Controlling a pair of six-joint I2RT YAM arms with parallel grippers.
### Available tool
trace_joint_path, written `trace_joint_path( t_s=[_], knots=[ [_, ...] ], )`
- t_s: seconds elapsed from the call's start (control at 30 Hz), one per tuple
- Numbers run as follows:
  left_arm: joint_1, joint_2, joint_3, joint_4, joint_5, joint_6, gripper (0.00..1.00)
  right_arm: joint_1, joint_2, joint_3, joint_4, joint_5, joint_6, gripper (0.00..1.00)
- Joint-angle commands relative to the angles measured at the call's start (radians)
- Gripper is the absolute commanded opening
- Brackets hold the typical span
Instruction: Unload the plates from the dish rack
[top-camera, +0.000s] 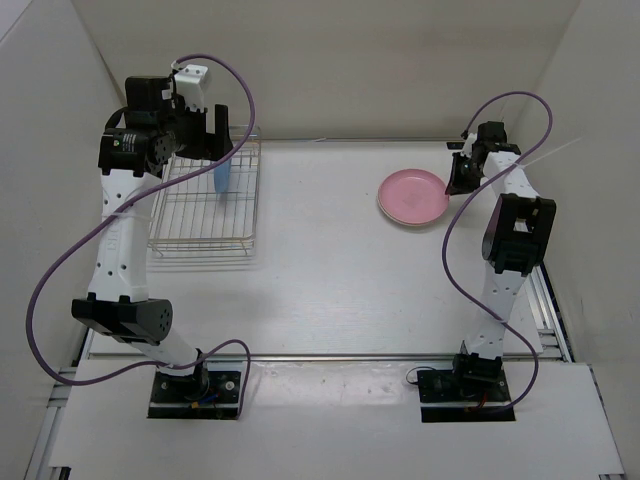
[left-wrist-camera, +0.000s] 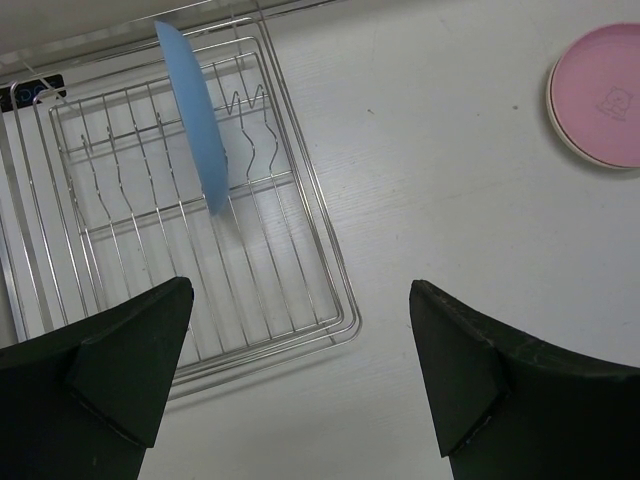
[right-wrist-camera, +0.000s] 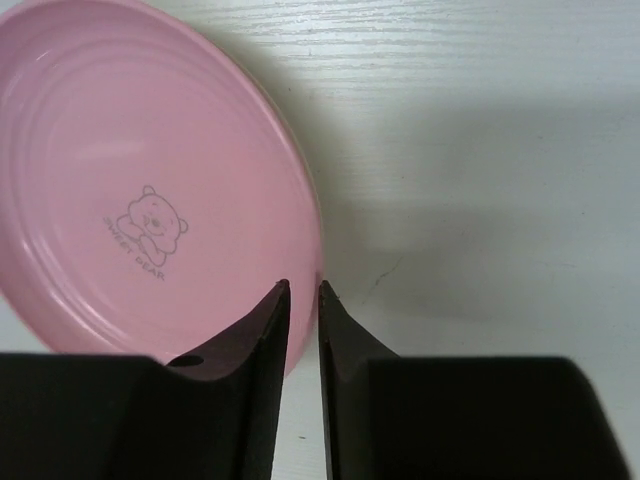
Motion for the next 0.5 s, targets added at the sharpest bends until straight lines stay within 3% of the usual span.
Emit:
trace_joint_path(
  t_s=[0.0,0.1,0.23,0.37,0.47],
  knots=[
    [0.001,-0.053,-0.004,0.001,0.028,0.001,1.00,-0.003,0.002,0.027,0.012,-0.005,-0.004,0.22],
    [0.001,-0.053,-0.004,0.001,0.028,0.001,1.00,-0.003,0.002,0.027,0.012,-0.005,-0.004,0.23],
    [0.001,-0.091,-0.116,0.025,0.028,0.001,1.00,-0.003,0.002,0.027,0.012,-0.005,-0.004,0.41],
    [0.062,-0.171,-0.405,0.218,0.090,0.001,1.00,-0.022,-0.061,0.027,0.003,0.004,-0.013,0.68],
    [0.143,-0.232,-0.565,0.362,0.154,0.001,1.00,-0.049,-0.139,-0.013,-0.006,-0.008,-0.024,0.71]
  ],
)
